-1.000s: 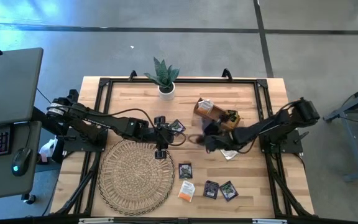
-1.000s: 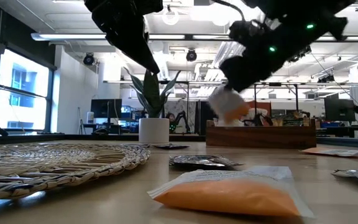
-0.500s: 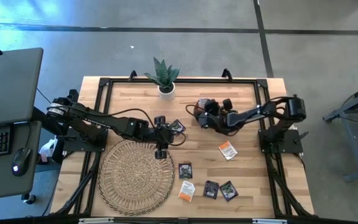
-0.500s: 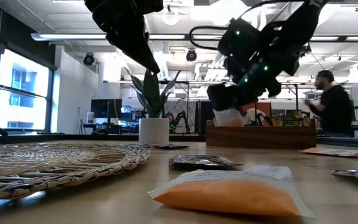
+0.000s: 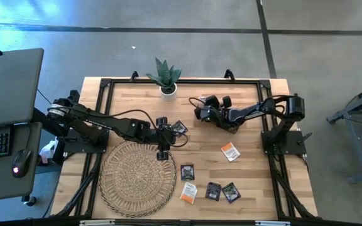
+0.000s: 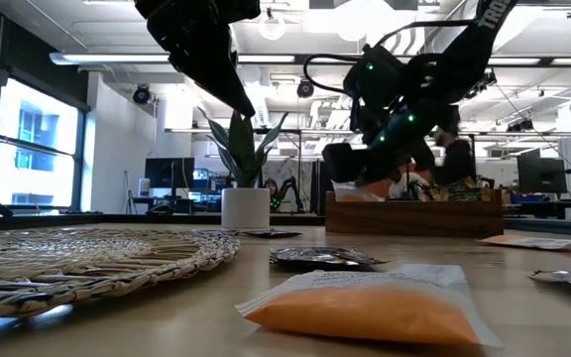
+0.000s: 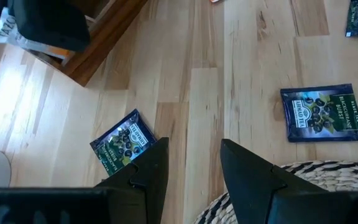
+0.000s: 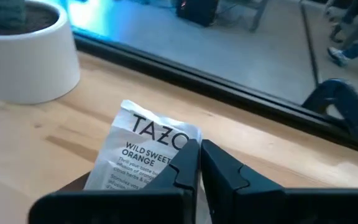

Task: Pick & Place Tea
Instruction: Put the white tea bag into the left section of the wooden organizer

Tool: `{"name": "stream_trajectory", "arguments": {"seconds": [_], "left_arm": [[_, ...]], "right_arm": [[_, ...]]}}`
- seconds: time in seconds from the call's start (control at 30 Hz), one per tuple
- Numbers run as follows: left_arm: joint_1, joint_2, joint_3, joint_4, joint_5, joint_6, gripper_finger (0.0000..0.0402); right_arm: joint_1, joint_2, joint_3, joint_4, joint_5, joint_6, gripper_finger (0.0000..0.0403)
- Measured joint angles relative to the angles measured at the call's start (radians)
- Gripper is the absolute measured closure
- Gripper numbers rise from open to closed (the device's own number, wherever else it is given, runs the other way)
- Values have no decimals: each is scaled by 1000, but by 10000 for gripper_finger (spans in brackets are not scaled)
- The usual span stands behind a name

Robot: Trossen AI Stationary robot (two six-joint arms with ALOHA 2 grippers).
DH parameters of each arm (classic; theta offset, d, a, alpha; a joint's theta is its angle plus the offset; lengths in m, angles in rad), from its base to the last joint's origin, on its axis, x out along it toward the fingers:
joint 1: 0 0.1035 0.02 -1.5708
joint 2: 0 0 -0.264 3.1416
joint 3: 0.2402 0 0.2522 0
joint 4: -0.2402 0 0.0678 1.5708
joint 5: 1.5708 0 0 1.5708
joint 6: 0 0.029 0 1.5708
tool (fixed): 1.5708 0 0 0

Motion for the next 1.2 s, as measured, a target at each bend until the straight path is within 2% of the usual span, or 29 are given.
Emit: {"name": "stream_trajectory", "arguments": {"seconds": [0.1,0.37,0.57,0.73,0.97,1.07,1.2], "left_arm": [[0,0,0,0,0,0,259],[0,0,0,-16,1,0,259],[0,0,0,-23,3,0,259],[0,0,0,-23,3,-19,259],[0,0,0,-22,3,-31,259],[0,0,0,-21,2,-31,259],[0,0,0,-19,2,-48,259]], "right_arm": [[-5,0,0,6,-29,-20,369],[35,-46,1,-1,-9,-133,314],[103,-154,2,-20,-3,-224,294],[201,-286,2,-89,-13,-293,296],[435,-501,2,-162,-198,-319,310],[526,-517,3,-199,-259,-317,309],[604,-466,3,-292,-311,-144,296]]}}
